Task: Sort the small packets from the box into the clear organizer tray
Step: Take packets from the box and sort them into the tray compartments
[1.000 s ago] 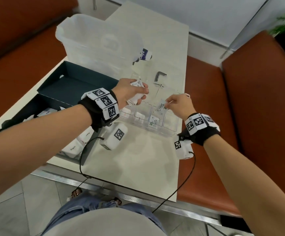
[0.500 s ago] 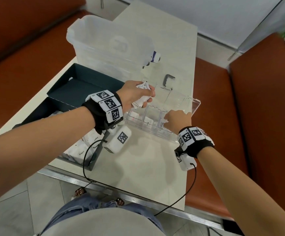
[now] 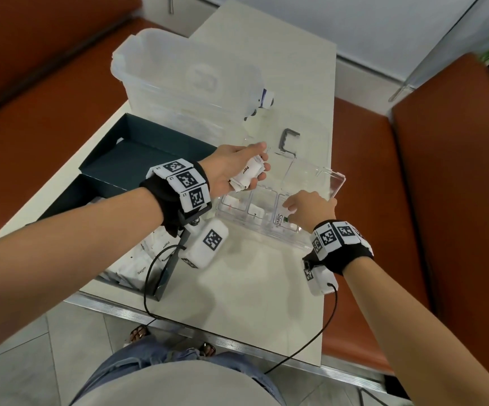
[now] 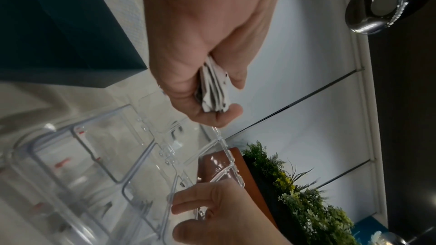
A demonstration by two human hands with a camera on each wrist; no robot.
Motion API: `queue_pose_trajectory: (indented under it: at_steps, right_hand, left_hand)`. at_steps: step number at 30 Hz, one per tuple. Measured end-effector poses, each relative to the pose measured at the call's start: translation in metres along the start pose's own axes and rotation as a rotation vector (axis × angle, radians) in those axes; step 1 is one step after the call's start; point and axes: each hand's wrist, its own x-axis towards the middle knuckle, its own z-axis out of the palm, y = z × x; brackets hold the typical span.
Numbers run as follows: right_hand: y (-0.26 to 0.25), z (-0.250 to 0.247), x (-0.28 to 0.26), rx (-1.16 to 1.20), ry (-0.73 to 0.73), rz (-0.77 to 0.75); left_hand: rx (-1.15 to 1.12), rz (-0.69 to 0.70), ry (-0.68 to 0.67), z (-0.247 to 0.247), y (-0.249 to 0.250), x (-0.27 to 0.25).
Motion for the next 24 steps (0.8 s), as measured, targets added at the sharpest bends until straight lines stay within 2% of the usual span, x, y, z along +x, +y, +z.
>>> queue_pose_trajectory:
  at_steps: [3,7,9,13,19,24]
  right_hand:
    - [0.003,-0.01,-0.007,0.119,0.126,-0.024]
    - [-0.016,-0.033,-0.023,0.628,0.412,-0.106]
    - [-0.037,-0.042,-0.031,0.769,0.472,-0.142]
    - [-0.066,-0.05,-0.034,0.877,0.351,-0.188]
    - [-0.062,-0.054,-0.03,1.059,0.248,-0.087]
    - [-0.049,-0.062,-0.03,1.243,0.113,-0.019]
  left_hand:
    - [-0.055,-0.045,-0.008,0.002,0.003,-0.001]
    - [-0.173,-0.078,0.008,0.006,0.008,-0.001]
    - [-0.172,-0.08,0.031,0.009,0.008,-0.001]
    - [0.055,-0.069,0.051,0.008,0.005,0.004]
    - [-0.136,-0.102,-0.156,0.002,0.009,-0.004]
    - [-0.176,-0.095,-0.249,-0.007,0.011,-0.016]
